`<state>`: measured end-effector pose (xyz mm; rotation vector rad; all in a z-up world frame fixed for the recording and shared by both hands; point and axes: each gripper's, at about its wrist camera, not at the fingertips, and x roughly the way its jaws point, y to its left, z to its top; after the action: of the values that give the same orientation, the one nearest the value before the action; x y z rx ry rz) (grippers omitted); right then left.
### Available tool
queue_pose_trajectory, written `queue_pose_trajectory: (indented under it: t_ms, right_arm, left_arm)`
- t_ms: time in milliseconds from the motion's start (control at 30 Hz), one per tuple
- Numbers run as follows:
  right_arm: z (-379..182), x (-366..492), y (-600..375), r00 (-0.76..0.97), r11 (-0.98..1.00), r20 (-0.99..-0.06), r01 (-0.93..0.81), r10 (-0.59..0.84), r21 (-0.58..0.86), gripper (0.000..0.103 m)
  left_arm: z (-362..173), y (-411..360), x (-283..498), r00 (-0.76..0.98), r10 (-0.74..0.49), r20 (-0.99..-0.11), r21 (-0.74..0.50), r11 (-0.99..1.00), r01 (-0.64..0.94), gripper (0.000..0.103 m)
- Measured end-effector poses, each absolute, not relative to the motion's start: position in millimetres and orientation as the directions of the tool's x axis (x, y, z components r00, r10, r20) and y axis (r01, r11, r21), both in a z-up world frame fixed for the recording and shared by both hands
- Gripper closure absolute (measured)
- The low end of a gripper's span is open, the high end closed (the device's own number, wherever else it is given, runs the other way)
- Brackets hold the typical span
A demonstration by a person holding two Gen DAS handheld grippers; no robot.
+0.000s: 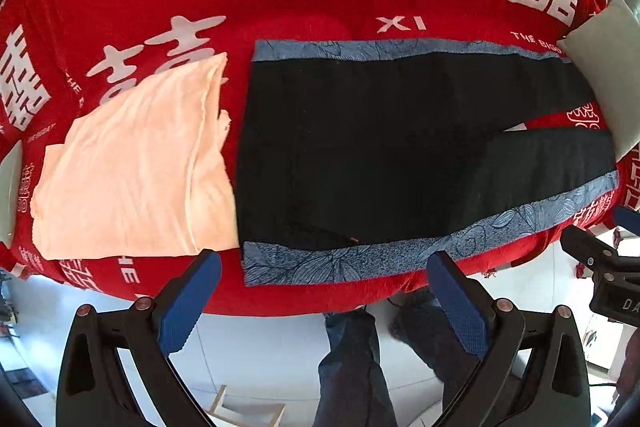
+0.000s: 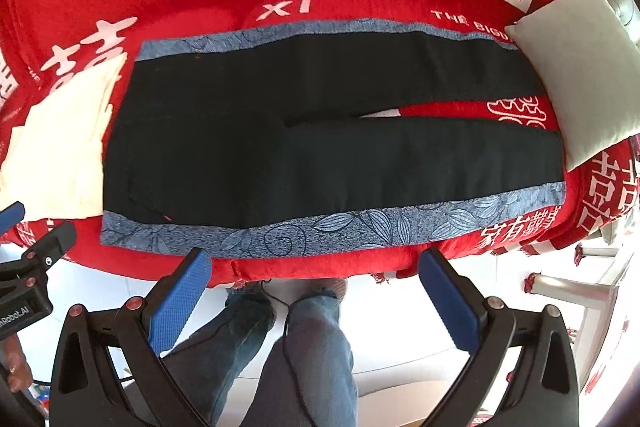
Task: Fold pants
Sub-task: 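Move both grippers toward the black trousers' grey-trimmed edge, then grasp the grey trim edge with the left gripper while the right gripper grasps it too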
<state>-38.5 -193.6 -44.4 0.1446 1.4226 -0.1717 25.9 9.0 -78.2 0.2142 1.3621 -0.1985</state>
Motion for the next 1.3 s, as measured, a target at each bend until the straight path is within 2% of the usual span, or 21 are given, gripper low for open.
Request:
queue_pose_trajectory:
  t_ms: [367, 533, 900, 1300]
  right_arm:
    - [-124.2, -36.7, -225.9, 0.085, 0.989, -0.996, 0.147, 0.005, 0.018, 0.0]
    - [-152.5, -41.7, -239.4, 0.064, 0.993, -0.997, 0.107, 0.032, 0.039, 0.0]
    - [-170.0, -36.8, -261.6, 0.122, 0.966, -0.978, 0.177, 0.168, 0.189, 0.0]
    - [-176.8, -39.2, -254.3, 0.165, 0.96, -0.969, 0.182, 0.183, 0.212, 0.0]
  left_arm:
    - [-162.9, -11.8, 21.7, 0.13, 0.033, -0.991, 0.048, 0.992, 0.114, 0.0]
    - [-180.3, -21.9, 12.5, 0.112, 0.042, -0.993, 0.048, 0.998, 0.05, 0.0]
    - [-193.4, -21.6, 20.3, 0.14, 0.001, -0.99, 0.009, 0.999, 0.054, 0.0]
    - [-212.9, -9.2, 23.8, 0.121, -0.033, -0.992, -0.024, 0.997, 0.073, 0.0]
